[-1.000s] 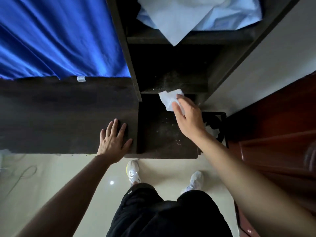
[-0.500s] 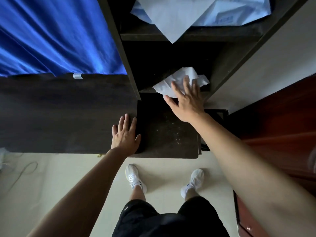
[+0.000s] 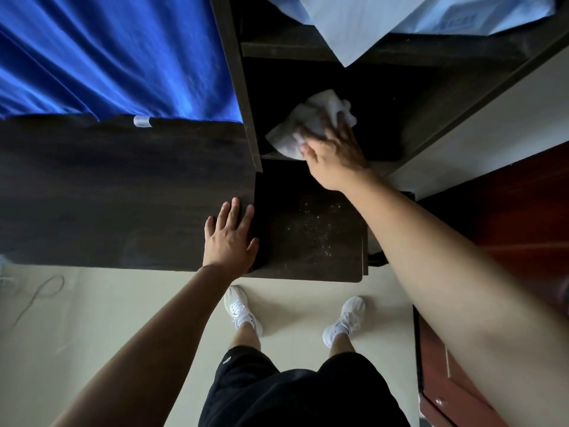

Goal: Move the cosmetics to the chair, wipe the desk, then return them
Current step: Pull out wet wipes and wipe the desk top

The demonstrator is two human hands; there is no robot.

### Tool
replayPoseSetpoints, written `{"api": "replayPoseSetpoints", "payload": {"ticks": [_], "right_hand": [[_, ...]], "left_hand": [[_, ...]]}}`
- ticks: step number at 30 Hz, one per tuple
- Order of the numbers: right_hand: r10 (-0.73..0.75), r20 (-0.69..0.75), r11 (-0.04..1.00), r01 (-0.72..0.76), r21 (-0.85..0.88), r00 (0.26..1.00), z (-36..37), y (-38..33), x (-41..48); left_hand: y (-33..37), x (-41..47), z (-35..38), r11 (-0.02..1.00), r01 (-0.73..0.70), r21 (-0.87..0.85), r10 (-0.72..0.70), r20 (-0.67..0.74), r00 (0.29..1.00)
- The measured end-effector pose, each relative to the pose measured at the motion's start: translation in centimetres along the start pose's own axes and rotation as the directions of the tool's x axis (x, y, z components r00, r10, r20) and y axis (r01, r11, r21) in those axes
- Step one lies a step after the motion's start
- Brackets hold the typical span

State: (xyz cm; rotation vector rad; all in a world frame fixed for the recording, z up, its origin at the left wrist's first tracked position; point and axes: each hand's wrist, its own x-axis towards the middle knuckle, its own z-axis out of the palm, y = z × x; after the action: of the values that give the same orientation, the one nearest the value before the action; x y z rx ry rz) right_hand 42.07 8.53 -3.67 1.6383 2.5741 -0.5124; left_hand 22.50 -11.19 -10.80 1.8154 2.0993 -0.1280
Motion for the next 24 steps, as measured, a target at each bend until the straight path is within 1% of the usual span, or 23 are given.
{"api": "replayPoseSetpoints", "payload": {"ticks": [1,3,4,6,8,10,12,13,15,16,17,19,20,22,24], "right_hand": [[0.091,0.001,0.996,-0.091,-0.011,0.996,-0.4,1.5,-0.1],[0.279,0.047,0.960,-0.278,-0.022,0.959,-1.3,3.8,-0.1],[0.335,0.066,0.942,-0.334,-0.032,0.940,-1.7,4.3,0.1],[0.385,0.065,0.922,-0.382,-0.059,0.921,-1.8,4.0,0.8],[0.414,0.053,0.910,-0.412,-0.045,0.909,-1.5,2.7,1.5],[0.372,0.006,0.928,-0.372,-0.013,0.928,-0.9,0.6,2.0],[0.224,-0.059,0.974,-0.226,-0.031,0.973,-0.3,-2.3,2.3],[0.116,-0.043,0.990,-0.119,-0.074,0.992,0.0,-3.7,2.5],[-0.078,0.025,0.983,0.081,-0.166,0.997,0.6,-6.1,2.4],[-0.117,0.025,0.980,0.119,-0.160,0.993,0.8,-6.4,1.9],[-0.115,-0.003,0.985,0.114,-0.132,0.993,0.9,-6.1,1.3],[-0.054,-0.099,0.997,0.048,-0.057,0.994,0.9,-3.9,-0.8],[0.005,-0.140,0.998,-0.013,-0.058,0.990,0.9,-2.4,-1.9],[0.161,-0.155,0.983,-0.172,-0.062,0.975,0.7,0.5,-3.3],[0.290,-0.116,0.954,-0.296,-0.040,0.950,-0.1,2.4,-2.9]], "left_hand": [[0.0,0.0,0.1,1.000,-0.001,0.004,0.001,0.006,1.000],[0.0,0.0,0.1,1.000,-0.005,0.008,0.005,0.017,1.000],[0.0,0.0,0.0,1.000,-0.007,0.010,0.007,0.023,1.000],[-0.1,0.1,-0.2,1.000,-0.012,0.022,0.011,0.034,0.999],[-0.1,0.2,-0.4,1.000,-0.011,0.025,0.010,0.051,0.999],[0.0,0.1,-0.6,1.000,-0.009,0.015,0.008,0.060,0.998],[0.0,0.2,-0.9,1.000,-0.007,0.011,0.007,0.069,0.998],[0.0,0.2,-1.0,1.000,-0.004,0.012,0.003,0.073,0.997],[0.1,0.2,-1.0,1.000,0.012,0.016,-0.013,0.073,0.997],[0.2,0.2,-1.1,1.000,0.018,0.016,-0.020,0.070,0.997],[0.3,0.1,-1.0,1.000,0.022,0.013,-0.023,0.064,0.998],[0.3,0.1,-0.9,1.000,0.022,0.004,-0.022,0.048,0.999],[0.3,0.1,-0.8,1.000,0.019,-0.001,-0.019,0.045,0.999],[0.3,0.1,-0.7,1.000,0.013,-0.007,-0.013,0.045,0.999],[0.3,0.0,-0.8,1.000,0.004,-0.008,-0.004,0.047,0.999]]}}
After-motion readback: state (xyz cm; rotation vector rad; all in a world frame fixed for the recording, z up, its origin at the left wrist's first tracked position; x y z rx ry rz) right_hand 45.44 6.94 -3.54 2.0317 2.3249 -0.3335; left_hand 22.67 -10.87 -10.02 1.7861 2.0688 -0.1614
